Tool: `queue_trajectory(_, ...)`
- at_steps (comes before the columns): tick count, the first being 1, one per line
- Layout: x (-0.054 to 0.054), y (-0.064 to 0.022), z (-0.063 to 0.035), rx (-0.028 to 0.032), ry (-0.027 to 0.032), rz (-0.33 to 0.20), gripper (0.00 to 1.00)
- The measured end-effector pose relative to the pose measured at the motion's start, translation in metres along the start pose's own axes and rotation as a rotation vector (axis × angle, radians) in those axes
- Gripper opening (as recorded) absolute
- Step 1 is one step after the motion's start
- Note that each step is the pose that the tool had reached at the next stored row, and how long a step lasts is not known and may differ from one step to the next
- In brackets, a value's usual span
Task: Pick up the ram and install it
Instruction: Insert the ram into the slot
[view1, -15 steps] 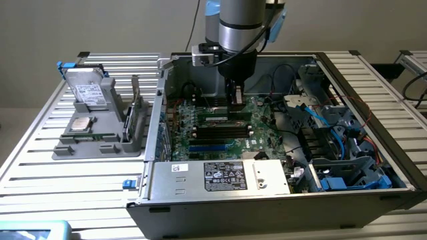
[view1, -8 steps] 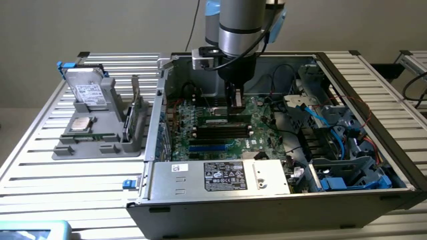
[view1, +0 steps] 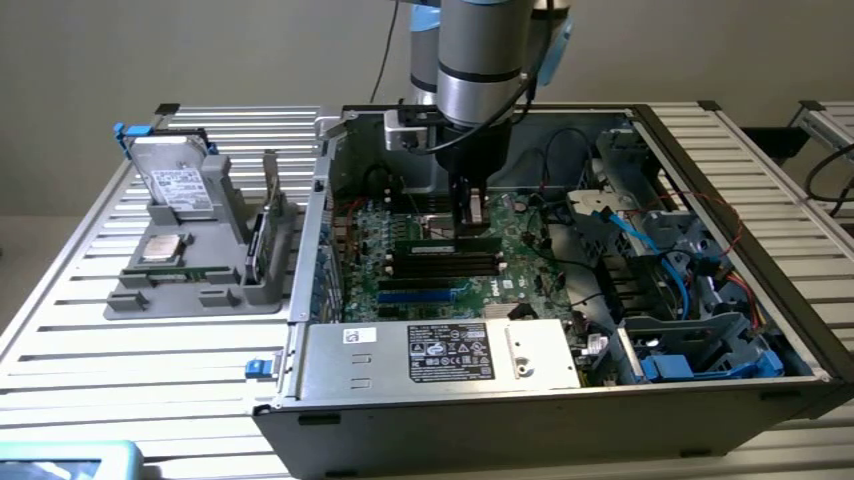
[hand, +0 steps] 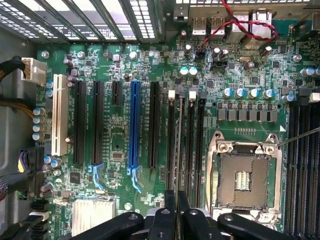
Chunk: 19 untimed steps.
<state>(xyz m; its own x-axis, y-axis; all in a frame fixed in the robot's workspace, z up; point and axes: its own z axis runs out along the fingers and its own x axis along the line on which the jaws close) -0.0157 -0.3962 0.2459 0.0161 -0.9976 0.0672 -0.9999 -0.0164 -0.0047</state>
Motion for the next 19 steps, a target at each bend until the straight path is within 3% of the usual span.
queue_trajectory(19,0.0039,0.0001,0.0072,-0.0014,-0.0003,-0.019,0.13)
